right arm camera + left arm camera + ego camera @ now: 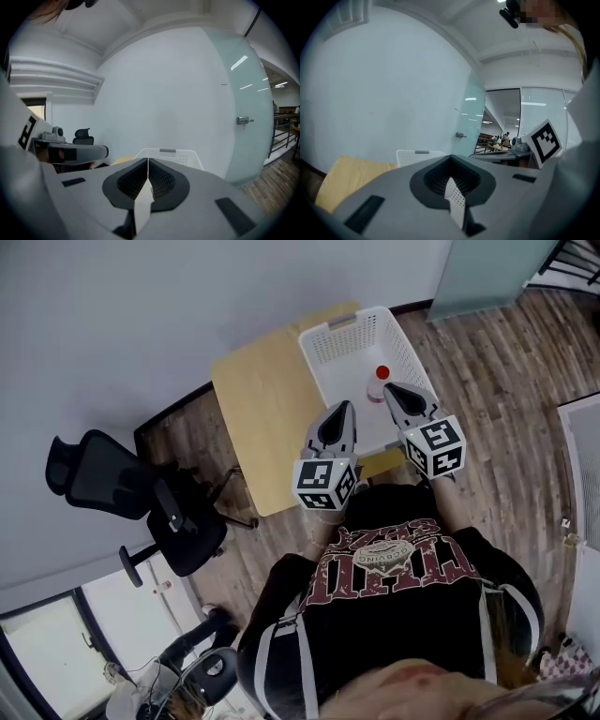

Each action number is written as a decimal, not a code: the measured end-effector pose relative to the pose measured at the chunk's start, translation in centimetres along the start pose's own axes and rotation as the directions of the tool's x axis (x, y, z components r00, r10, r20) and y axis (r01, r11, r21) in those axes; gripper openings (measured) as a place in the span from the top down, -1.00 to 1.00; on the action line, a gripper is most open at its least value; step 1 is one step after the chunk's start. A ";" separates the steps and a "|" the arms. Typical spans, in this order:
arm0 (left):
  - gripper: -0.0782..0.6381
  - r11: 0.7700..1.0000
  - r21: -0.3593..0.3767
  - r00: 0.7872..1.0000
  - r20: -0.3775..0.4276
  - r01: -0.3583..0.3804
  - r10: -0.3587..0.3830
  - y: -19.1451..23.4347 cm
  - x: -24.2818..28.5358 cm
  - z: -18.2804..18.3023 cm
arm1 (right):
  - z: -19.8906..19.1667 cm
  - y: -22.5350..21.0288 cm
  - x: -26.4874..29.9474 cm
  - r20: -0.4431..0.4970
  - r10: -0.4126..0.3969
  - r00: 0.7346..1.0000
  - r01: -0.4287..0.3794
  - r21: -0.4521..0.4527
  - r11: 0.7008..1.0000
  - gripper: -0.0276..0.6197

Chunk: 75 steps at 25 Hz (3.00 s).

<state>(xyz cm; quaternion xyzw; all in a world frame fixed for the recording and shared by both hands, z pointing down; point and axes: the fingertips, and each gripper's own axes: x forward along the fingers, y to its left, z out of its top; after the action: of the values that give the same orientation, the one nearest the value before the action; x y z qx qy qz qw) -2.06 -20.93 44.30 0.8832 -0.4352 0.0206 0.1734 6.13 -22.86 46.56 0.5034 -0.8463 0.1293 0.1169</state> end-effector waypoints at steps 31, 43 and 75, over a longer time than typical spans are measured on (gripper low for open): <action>0.65 0.996 -0.052 0.992 -0.107 -0.073 0.068 1.7 2.9 -3.6 | -3.6 -4.3 3.6 -0.190 0.028 0.981 -0.031 -0.010 0.999 0.85; 0.65 0.991 -0.069 0.987 -0.122 -0.111 0.102 2.5 3.1 -4.5 | -4.4 -4.5 5.2 -0.246 0.059 0.967 -0.067 -0.027 0.997 0.85; 0.65 0.988 -0.132 0.991 -0.120 -0.081 0.065 2.3 3.3 -4.8 | -7.6 -6.3 7.8 -0.372 -0.049 0.927 -0.005 -0.143 0.990 0.37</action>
<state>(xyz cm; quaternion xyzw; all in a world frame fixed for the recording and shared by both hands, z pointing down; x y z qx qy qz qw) -1.24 -23.19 50.06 0.8499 -0.4571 0.0482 0.2577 8.57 -29.63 56.94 0.4694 -0.8098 0.1613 0.3130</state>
